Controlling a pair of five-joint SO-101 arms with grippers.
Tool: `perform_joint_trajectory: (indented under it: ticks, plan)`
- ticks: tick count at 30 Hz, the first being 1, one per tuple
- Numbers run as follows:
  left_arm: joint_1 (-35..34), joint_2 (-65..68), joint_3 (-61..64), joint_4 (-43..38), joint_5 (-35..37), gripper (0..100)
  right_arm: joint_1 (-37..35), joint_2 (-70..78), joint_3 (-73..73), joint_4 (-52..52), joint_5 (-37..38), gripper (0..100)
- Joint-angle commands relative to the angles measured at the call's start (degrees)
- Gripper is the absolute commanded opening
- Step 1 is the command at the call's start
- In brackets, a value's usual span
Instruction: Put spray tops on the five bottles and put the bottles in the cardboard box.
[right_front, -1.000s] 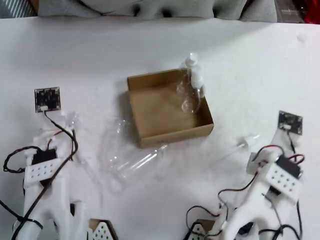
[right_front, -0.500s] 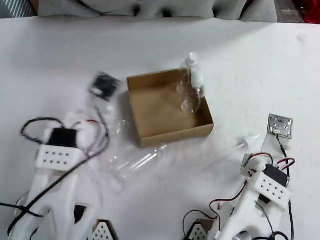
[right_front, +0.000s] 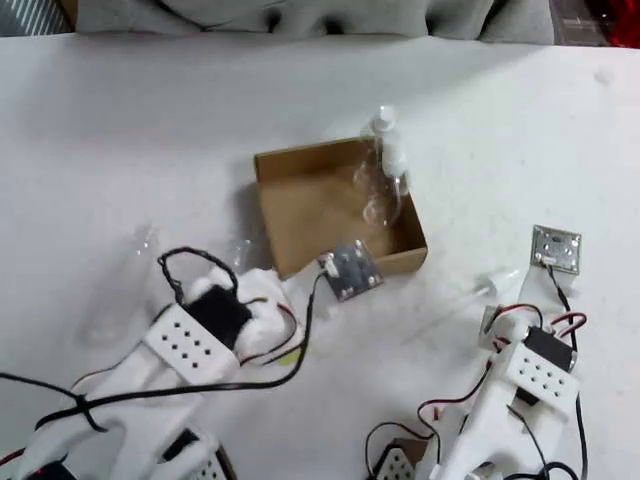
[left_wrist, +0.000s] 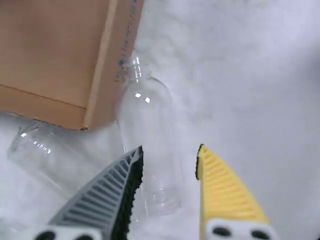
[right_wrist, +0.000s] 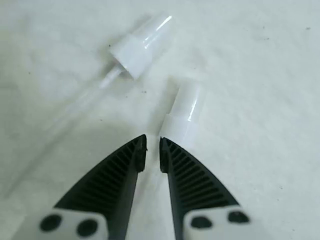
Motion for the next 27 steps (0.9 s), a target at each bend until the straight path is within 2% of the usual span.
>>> perform_joint_trajectory:
  ticks: [1,6,18,20,27]
  plan:
    - [-0.5,-0.3,2.7,-6.9,-0.4,19,-0.4,-1.1,-0.2,-0.6,0.8,2.2]
    - [-3.9,-0.2,4.4,-10.8,-0.4,23,-0.4,-1.1,-0.2,-0.6,0.9,2.2]
    - [-4.6,-0.2,6.3,-9.1,0.2,24,-0.2,-1.1,-0.2,-0.6,0.9,2.2]
    - [-5.1,-0.2,7.1,-9.7,2.1,24,-0.2,-1.1,-0.2,-0.6,0.9,2.2]
    - [-12.5,-0.2,7.6,-13.7,0.3,25,0.0,-1.1,-0.1,-0.6,0.9,2.2]
